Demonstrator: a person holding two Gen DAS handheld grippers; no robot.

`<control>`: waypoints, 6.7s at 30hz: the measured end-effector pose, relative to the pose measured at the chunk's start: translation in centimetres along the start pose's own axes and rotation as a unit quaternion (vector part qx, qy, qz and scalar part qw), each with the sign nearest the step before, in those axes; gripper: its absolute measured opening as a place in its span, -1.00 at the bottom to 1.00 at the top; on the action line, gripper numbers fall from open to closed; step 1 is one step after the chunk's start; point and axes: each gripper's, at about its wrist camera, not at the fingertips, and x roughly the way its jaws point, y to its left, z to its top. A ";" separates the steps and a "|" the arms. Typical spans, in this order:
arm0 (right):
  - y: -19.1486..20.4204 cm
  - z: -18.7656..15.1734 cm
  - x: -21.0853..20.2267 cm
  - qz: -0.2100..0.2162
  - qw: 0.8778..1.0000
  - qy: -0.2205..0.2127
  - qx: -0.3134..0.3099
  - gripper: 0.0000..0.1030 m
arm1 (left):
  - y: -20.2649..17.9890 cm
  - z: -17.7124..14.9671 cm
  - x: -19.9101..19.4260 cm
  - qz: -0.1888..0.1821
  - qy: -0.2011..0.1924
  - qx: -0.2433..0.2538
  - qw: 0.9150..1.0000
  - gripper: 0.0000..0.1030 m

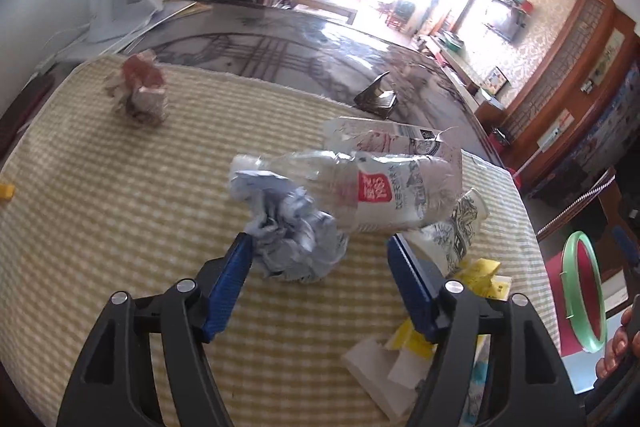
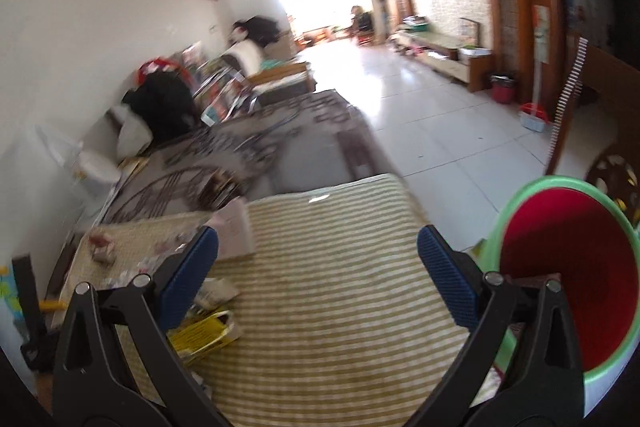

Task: Collect trash
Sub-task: 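Grasp the crumpled grey paper with the left gripper while the right gripper grasps the white patterned paper cup, then carry the paper cup into the bin and open the right gripper while the left gripper holds the grey paper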

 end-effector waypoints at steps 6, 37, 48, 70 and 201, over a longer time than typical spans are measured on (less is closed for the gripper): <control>5.4 -1.7 3.9 0.063 0.994 0.059 -0.068 0.91 | 0.5 0.4 0.8 -0.003 -0.014 0.016 1.000 -0.04; 12.3 -5.7 11.4 0.072 0.962 0.189 -0.186 -0.44 | 2.2 0.0 1.1 -0.019 -0.009 -0.038 0.999 0.34; 8.0 -3.5 10.4 0.100 0.976 0.179 -0.068 -0.59 | 1.9 -0.2 2.4 -0.018 0.002 -0.033 0.999 -0.06; 6.8 -2.0 8.9 0.074 0.987 0.129 -0.055 -0.72 | -0.3 -0.9 0.0 0.007 -0.042 0.031 0.999 -0.06; -19.8 -2.3 -4.3 -0.133 0.977 0.047 0.158 0.20 | -22.1 -8.2 -4.5 -0.098 -0.015 0.166 0.981 -0.05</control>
